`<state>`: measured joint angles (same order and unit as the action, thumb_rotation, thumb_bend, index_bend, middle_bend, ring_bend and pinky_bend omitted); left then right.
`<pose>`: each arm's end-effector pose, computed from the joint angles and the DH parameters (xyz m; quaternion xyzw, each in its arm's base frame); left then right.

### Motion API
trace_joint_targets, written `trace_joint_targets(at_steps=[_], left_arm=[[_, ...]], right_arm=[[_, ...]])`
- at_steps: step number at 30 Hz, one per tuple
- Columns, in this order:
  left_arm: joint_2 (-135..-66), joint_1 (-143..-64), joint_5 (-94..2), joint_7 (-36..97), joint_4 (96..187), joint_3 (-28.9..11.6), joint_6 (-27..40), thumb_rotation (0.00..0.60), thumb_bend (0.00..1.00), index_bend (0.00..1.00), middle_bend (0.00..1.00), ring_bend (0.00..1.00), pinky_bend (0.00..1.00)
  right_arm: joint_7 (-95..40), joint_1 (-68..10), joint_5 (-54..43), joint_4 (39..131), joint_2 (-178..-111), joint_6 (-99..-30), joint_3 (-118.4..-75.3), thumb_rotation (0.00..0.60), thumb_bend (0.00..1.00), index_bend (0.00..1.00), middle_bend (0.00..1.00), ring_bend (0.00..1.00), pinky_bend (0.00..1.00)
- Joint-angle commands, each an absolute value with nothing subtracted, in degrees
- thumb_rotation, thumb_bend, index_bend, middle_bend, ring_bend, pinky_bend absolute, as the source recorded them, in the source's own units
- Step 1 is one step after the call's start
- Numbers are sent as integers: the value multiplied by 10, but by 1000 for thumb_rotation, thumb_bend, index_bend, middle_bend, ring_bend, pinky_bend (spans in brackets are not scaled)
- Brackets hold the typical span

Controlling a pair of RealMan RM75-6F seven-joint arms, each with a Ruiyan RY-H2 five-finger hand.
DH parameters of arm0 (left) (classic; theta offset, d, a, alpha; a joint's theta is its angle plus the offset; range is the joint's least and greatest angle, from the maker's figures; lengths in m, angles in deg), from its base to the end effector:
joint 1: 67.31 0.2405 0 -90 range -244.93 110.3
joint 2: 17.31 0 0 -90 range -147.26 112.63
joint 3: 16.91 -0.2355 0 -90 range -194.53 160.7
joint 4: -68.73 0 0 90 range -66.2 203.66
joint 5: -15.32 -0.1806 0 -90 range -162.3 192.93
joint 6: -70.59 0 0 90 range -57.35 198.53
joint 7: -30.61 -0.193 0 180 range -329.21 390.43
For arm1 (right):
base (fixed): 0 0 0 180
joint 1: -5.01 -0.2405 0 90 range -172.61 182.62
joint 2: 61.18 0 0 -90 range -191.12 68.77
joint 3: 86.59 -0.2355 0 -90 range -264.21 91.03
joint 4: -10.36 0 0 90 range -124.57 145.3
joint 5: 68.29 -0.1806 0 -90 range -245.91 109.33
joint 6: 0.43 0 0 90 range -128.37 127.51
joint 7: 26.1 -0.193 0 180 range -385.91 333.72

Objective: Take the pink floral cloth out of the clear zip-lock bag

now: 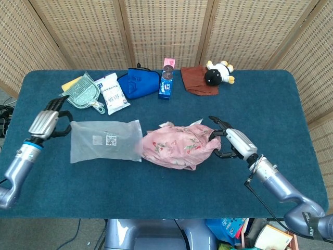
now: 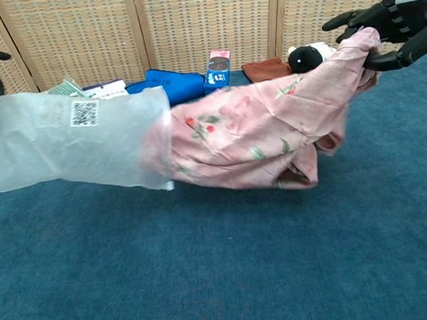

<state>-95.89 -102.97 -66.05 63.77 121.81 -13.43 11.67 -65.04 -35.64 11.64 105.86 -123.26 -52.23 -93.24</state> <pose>-0.2669 0.4079 0.1295 -0.6429 -0.4299 -0.4192 0.4756 -0.1371 -0.3592 0.1007 0.6218 -0.5758 0.4717 0.2436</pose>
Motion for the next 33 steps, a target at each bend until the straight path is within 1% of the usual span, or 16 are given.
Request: trace_joint_targets(at_steps=[1, 7, 8, 9, 10, 11, 12, 13, 14, 15, 18, 23, 26, 28, 33], left_arm=[[-944, -1007, -650, 669, 1175, -143, 118, 600, 511, 656, 18, 0, 0], [-953, -996, -645, 672, 1135, -141, 129, 600, 510, 657, 30, 0, 0], [-951, -997, -643, 668, 1135, -141, 138, 600, 510, 628, 22, 0, 0], [-945, -998, -640, 657, 1139, -144, 155, 600, 500, 546, 15, 0, 0], [-938, -1000, -635, 646, 1147, -145, 171, 600, 443, 354, 6, 0, 0], [-925, -1002, -624, 629, 1164, -143, 194, 600, 354, 158, 0, 0, 0], [-914, -1001, -613, 618, 1181, -138, 204, 600, 286, 55, 0, 0, 0], [-905, -999, -601, 608, 1197, -130, 204, 600, 203, 0, 0, 0, 0], [-898, -994, -589, 596, 1211, -121, 196, 600, 164, 0, 0, 0, 0], [-892, -989, -577, 583, 1223, -112, 185, 600, 153, 0, 0, 0, 0], [-866, -962, -542, 541, 1270, -86, 134, 600, 141, 0, 0, 0, 0], [-809, -921, -521, 495, 1368, -71, 71, 600, 139, 0, 0, 0, 0], [-768, -884, -530, 456, 1443, -74, 7, 600, 138, 0, 0, 0, 0], [-743, -849, -543, 426, 1503, -85, -48, 600, 137, 0, 0, 0, 0], [-721, -783, -582, 373, 1592, -113, -148, 600, 136, 0, 0, 0, 0]], right_arm=[[-643, -353, 112, 1053, -1236, -519, -933, 600, 920, 717, 0, 0, 0], [-626, -349, 110, 1053, -1237, -514, -934, 600, 920, 716, 0, 0, 0], [-622, -348, 112, 1053, -1236, -515, -934, 600, 920, 697, 0, 0, 0], [-614, -346, 116, 1054, -1234, -518, -933, 600, 915, 650, 0, 0, 0], [-608, -344, 121, 1055, -1232, -520, -931, 600, 827, 523, 0, 0, 0], [-602, -342, 128, 1056, -1229, -523, -930, 600, 615, 328, 0, 0, 0], [-595, -339, 131, 1058, -1225, -529, -929, 600, 436, 204, 0, 0, 0], [-586, -336, 133, 1059, -1223, -536, -930, 600, 180, 69, 0, 0, 0], [-573, -331, 134, 1059, -1221, -548, -932, 600, 37, 7, 0, 0, 0], [-555, -325, 137, 1058, -1220, -565, -934, 600, 5, 0, 0, 0, 0], [-469, -298, 155, 1051, -1217, -636, -937, 600, 0, 0, 0, 0, 0], [-423, -255, 181, 1047, -1206, -710, -929, 600, 0, 0, 0, 0, 0], [-389, -220, 200, 1023, -1205, -763, -917, 600, 0, 0, 0, 0, 0], [-365, -192, 209, 1006, -1209, -798, -906, 600, 0, 0, 0, 0, 0], [-368, -150, 224, 996, -1212, -846, -891, 600, 0, 0, 0, 0, 0]])
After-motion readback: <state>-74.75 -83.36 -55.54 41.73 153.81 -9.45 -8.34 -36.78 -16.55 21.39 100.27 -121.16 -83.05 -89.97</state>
